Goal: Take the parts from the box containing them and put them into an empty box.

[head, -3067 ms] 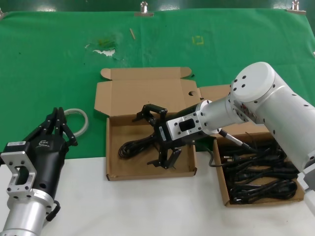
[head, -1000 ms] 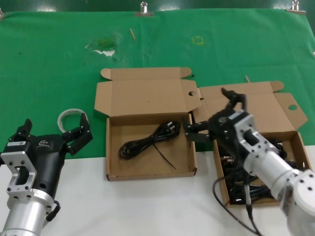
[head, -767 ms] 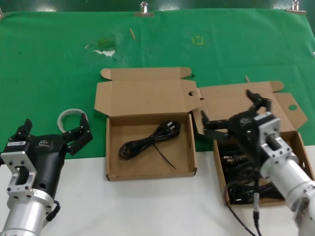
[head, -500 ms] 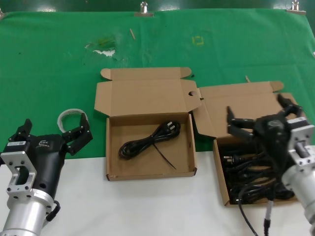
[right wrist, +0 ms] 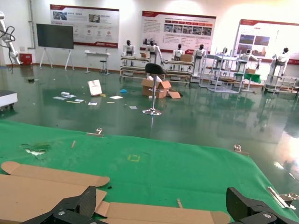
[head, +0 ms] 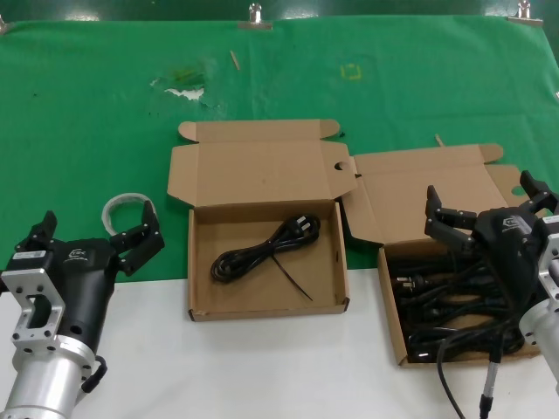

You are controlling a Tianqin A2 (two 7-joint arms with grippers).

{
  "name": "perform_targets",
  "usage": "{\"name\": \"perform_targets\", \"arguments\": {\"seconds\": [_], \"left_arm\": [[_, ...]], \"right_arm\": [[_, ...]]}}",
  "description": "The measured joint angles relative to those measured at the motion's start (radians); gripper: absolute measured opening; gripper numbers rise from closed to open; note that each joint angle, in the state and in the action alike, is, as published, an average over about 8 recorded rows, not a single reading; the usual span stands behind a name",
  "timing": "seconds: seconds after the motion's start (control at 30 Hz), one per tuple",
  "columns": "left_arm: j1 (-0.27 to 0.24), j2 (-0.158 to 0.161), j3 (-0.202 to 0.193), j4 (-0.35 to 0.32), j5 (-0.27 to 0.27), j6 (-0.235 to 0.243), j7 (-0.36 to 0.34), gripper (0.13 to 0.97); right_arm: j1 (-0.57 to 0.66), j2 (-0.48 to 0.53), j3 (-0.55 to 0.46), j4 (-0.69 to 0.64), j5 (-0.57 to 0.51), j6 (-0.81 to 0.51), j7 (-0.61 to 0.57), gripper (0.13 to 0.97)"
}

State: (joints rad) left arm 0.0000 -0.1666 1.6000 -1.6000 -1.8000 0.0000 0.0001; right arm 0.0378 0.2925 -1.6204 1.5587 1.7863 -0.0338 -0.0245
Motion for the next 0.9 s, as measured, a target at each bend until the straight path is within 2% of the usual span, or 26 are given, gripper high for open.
{"name": "perform_targets", "arguments": {"seconds": [0.9], "left_arm": [[0.0,0.0,0.0,0.0,0.0,0.0,0.0,0.966]], "right_arm": [[0.0,0.0,0.0,0.0,0.0,0.0,0.0,0.966]]}}
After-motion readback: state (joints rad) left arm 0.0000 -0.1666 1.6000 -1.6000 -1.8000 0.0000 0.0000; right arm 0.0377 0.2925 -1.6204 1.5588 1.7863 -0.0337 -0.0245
